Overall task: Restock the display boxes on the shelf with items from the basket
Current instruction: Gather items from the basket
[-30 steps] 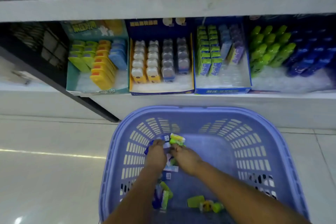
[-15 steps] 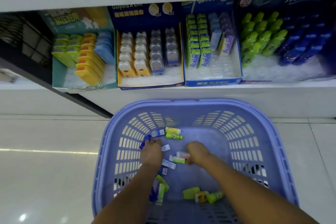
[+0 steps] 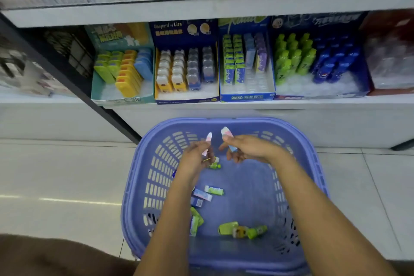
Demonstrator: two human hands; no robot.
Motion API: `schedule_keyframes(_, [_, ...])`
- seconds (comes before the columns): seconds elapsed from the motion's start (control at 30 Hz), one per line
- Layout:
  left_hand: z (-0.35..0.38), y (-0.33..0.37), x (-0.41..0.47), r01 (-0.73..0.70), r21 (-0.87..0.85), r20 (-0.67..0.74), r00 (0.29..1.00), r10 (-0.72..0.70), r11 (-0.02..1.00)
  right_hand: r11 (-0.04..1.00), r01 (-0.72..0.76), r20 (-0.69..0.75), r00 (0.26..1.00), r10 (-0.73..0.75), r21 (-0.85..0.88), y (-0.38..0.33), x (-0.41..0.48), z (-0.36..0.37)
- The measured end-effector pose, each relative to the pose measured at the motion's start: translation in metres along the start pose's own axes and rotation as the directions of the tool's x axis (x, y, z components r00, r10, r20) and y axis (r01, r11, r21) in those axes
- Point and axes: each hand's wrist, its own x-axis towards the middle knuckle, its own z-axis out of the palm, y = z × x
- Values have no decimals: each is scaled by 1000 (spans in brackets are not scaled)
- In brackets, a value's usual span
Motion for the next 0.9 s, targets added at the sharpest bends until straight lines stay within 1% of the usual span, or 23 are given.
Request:
schedule_keyframes(0.03, [3, 9, -9, -68, 18, 30, 997, 67, 998, 999, 41, 30, 999, -41, 14, -10, -10, -7])
schedule_keyframes(0.1, [9, 29, -26, -171, 48, 51, 984, 168, 984, 989, 146, 1, 989, -146, -3, -25, -29, -20])
schedule_keyframes(0.2, [13, 52, -45, -236, 22, 75, 969, 234, 972, 955, 287, -197, 935, -296, -69, -45, -52, -39])
schedule_keyframes(0.27, [15, 64, -55, -246, -35, 117, 962, 248, 969, 930, 344, -345, 864, -367, -128, -54, -62, -52])
schedule_keyframes(0.33, [17, 72, -63, -246, -96, 156, 953, 258, 965, 912, 387, -470, 786, -402, -135, -60, -66, -61])
schedule_keyframes(0.4, [19, 77, -68, -228, -151, 187, 949, 254, 962, 905, 387, -584, 699, -413, -178, -65, -68, -68])
schedule_keyframes(0.5, [22, 80, -72, -179, -208, 215, 951, 223, 962, 887, 352, -680, 573, -457, -300, -72, -70, -79])
schedule_keyframes(0.57, [23, 81, -72, -153, -237, 219, 954, 206, 959, 870, 324, -701, 517, -491, -371, -81, -68, -87])
schedule_keyframes(0.67, [23, 79, -70, -128, -255, 219, 958, 186, 958, 827, 258, -689, 460, -559, -499, -97, -62, -101])
schedule_keyframes(0.73, [24, 77, -67, -107, -280, 215, 961, 171, 954, 793, 266, -679, 411, -608, -548, -107, -56, -109])
schedule_keyframes(0.77, [24, 76, -66, -101, -285, 215, 962, 166, 953, 782, 284, -673, 398, -623, -555, -111, -53, -111])
schedule_keyframes(0.83, [26, 75, -65, -98, -275, 218, 962, 162, 957, 777, 297, -659, 412, -629, -556, -115, -44, -115])
schedule_keyframes(0.9, [28, 74, -64, -100, -238, 219, 963, 154, 966, 776, 280, -633, 457, -625, -565, -116, -35, -117])
